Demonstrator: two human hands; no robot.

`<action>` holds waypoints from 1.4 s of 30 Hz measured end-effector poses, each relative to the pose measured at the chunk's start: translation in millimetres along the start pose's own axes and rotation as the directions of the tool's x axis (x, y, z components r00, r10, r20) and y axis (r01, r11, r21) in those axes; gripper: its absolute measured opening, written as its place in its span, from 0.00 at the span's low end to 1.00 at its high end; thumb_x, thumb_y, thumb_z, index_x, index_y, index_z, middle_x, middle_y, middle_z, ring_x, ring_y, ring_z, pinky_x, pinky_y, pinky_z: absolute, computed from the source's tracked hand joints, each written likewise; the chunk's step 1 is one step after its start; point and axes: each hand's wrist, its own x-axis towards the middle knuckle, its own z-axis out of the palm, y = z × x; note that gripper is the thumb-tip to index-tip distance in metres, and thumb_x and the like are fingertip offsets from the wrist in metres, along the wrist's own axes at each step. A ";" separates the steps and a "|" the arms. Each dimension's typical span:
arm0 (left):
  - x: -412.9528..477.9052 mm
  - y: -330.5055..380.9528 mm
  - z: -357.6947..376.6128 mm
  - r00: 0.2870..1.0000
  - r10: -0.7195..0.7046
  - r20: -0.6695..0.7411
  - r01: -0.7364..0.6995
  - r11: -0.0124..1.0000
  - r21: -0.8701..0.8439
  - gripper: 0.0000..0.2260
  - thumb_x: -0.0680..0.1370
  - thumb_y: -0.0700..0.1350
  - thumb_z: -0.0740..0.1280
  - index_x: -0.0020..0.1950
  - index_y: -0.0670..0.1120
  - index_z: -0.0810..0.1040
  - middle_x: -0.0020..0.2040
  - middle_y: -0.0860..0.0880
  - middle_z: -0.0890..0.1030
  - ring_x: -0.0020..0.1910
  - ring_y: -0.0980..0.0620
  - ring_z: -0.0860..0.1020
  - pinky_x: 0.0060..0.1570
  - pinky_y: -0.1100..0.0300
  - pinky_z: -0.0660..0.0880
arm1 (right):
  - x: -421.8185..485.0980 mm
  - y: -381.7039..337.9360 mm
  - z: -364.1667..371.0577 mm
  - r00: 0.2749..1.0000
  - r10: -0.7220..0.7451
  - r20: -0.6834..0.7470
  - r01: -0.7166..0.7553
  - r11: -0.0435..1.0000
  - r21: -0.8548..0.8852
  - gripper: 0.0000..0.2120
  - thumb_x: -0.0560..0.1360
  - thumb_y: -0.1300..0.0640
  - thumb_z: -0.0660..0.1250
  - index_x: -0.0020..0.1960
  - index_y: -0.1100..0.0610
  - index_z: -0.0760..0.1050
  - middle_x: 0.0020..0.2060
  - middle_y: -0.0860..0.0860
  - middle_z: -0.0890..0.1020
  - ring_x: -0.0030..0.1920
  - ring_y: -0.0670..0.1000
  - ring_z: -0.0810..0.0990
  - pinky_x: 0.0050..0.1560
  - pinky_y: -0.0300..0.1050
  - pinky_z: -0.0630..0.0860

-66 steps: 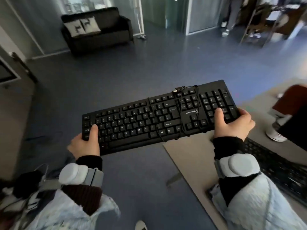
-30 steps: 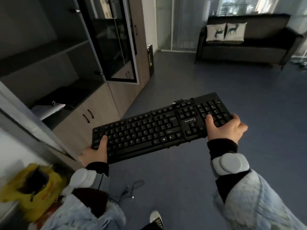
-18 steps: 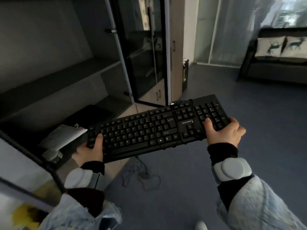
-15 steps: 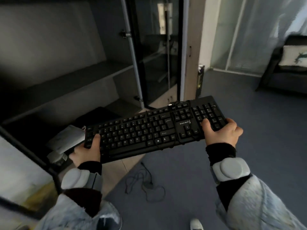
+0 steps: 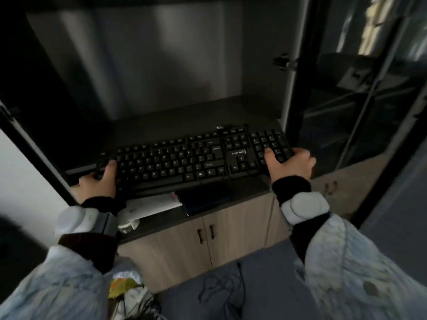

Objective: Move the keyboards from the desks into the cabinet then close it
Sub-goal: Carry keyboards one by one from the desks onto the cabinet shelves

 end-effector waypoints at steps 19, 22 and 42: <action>283.2 19.5 88.8 0.994 -0.103 -0.029 0.107 0.956 0.272 0.37 0.76 0.62 0.59 0.72 0.34 0.65 0.70 0.30 0.67 0.70 0.32 0.63 0.68 0.44 0.61 | 115.3 -81.0 329.0 0.979 -0.064 0.196 0.145 0.889 -0.434 0.39 0.64 0.32 0.63 0.61 0.61 0.69 0.60 0.58 0.74 0.62 0.60 0.71 0.60 0.55 0.67; 289.1 18.7 90.0 0.995 -0.090 -0.047 0.100 0.941 0.323 0.37 0.76 0.62 0.59 0.72 0.34 0.65 0.70 0.30 0.67 0.70 0.32 0.63 0.68 0.45 0.60 | 116.9 -81.4 338.3 0.976 -0.081 0.200 0.170 0.858 -0.484 0.40 0.64 0.31 0.62 0.62 0.61 0.69 0.60 0.58 0.74 0.62 0.60 0.71 0.60 0.55 0.67; 31.1 -11.8 45.2 0.998 0.047 -0.050 -0.040 0.992 0.119 0.23 0.78 0.56 0.58 0.61 0.41 0.77 0.63 0.38 0.77 0.66 0.40 0.72 0.64 0.53 0.66 | 20.2 -60.2 190.2 0.784 -0.414 0.462 0.450 0.892 0.035 0.21 0.73 0.47 0.62 0.60 0.59 0.71 0.57 0.57 0.77 0.60 0.57 0.73 0.59 0.51 0.68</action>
